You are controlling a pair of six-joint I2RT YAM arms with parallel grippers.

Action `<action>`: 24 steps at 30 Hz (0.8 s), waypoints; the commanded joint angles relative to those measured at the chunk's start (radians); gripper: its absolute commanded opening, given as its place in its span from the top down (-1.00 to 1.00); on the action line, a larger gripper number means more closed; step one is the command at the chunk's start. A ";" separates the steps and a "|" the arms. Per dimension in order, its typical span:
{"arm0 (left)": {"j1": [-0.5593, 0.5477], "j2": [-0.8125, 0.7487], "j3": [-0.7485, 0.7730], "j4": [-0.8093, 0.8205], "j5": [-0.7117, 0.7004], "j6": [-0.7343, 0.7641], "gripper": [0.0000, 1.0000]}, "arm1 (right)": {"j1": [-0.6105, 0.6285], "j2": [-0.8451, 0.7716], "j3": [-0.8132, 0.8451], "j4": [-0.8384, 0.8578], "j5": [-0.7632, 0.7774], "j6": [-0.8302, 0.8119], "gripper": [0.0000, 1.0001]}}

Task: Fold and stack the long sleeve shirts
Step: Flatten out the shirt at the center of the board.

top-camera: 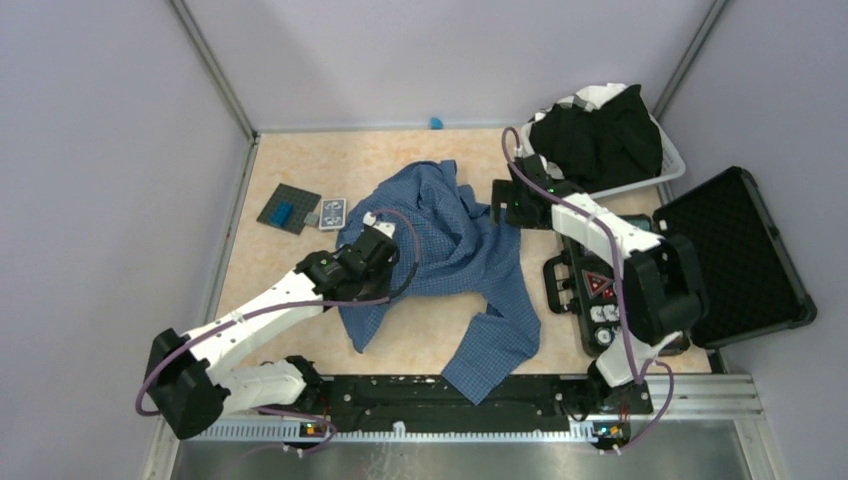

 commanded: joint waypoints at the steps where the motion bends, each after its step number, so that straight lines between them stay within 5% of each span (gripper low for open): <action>1: 0.026 -0.068 -0.012 -0.075 0.011 -0.009 1.00 | 0.006 0.132 0.154 0.079 0.051 -0.076 -0.74; 11: 0.038 -0.080 0.051 -0.115 0.011 0.052 1.00 | 0.006 0.404 0.288 0.137 -0.029 -0.135 -0.62; 13: 0.038 -0.077 0.061 -0.114 0.019 0.068 1.00 | 0.006 0.429 0.307 0.118 -0.022 -0.129 -0.39; 18: 0.039 -0.070 0.095 -0.112 0.076 0.141 1.00 | -0.001 0.333 0.282 -0.010 0.124 -0.072 0.90; 24: 0.037 0.000 0.138 -0.091 0.308 0.282 1.00 | -0.023 -0.093 0.062 -0.168 0.218 0.005 1.00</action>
